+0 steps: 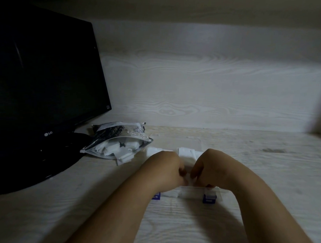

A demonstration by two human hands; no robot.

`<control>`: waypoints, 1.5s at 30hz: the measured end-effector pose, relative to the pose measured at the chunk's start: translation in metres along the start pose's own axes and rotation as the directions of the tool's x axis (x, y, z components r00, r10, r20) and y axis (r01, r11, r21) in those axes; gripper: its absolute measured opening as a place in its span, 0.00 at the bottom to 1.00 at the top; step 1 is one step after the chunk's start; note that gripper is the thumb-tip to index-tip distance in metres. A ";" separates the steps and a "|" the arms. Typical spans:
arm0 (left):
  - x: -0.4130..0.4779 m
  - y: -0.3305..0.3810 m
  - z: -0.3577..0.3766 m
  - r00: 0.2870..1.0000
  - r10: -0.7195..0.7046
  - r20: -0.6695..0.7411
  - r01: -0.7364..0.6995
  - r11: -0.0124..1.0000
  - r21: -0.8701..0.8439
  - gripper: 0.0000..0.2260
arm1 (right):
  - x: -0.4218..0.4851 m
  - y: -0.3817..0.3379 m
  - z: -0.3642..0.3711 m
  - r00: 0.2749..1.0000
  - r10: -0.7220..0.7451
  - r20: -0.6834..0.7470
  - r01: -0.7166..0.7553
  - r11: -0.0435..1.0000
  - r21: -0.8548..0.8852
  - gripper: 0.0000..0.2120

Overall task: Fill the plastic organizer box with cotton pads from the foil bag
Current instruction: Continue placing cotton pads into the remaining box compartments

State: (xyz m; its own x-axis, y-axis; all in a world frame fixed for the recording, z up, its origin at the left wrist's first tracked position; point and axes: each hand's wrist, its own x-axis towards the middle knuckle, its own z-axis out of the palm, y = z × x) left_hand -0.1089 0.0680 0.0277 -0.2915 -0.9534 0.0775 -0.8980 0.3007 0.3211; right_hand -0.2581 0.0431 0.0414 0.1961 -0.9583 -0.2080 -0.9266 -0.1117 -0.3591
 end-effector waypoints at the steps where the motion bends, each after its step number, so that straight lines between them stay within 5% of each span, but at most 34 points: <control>1: 0.000 0.000 0.001 1.000 0.003 -0.004 -0.003 1.000 0.007 0.18 | 0.001 0.000 0.000 1.000 0.001 0.000 -0.001 1.000 -0.006 0.12; 5: 0.000 -0.001 0.003 1.000 0.026 -0.017 -0.026 1.000 0.009 0.10 | 0.002 -0.001 0.001 1.000 0.017 -0.012 -0.017 1.000 0.027 0.08; 13: 0.000 -0.009 0.005 0.991 -0.001 -0.132 -0.014 0.994 -0.113 0.19 | -0.002 -0.002 -0.002 0.996 -0.045 -0.079 0.046 0.999 0.006 0.03; 17: 0.002 -0.015 0.004 0.973 -0.072 -0.218 -0.004 0.943 -0.331 0.07 | -0.002 -0.001 -0.001 0.980 -0.074 -0.183 0.084 0.995 0.046 0.06; 23: 0.005 -0.036 -0.007 0.848 -0.265 -0.459 -0.022 0.848 -0.530 0.06 | -0.003 0.000 0.001 0.966 -0.121 -0.229 0.138 0.989 0.057 0.07; 29: 0.003 -0.063 -0.013 0.816 -0.337 -0.470 0.131 0.899 -0.417 0.06 | 0.000 -0.001 0.005 0.951 -0.153 -0.268 0.172 0.984 0.046 0.13; 38: -0.007 -0.103 -0.027 0.818 -0.436 -0.376 0.431 0.897 -0.104 0.13 | -0.002 -0.004 0.008 0.926 -0.200 -0.321 0.223 0.974 0.035 0.09; 45: -0.011 -0.122 -0.011 0.816 -0.445 -0.369 0.446 0.891 -0.089 0.15 | -0.001 -0.004 0.009 0.916 -0.192 -0.352 0.237 0.968 0.088 0.10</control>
State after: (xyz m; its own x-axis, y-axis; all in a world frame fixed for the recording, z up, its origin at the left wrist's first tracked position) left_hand 0.0077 0.0418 -0.0023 0.2831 -0.9207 0.2688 -0.9007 -0.1590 0.4042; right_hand -0.2519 0.0469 0.0350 0.2447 -0.9491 0.1984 -0.8219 -0.3116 -0.4769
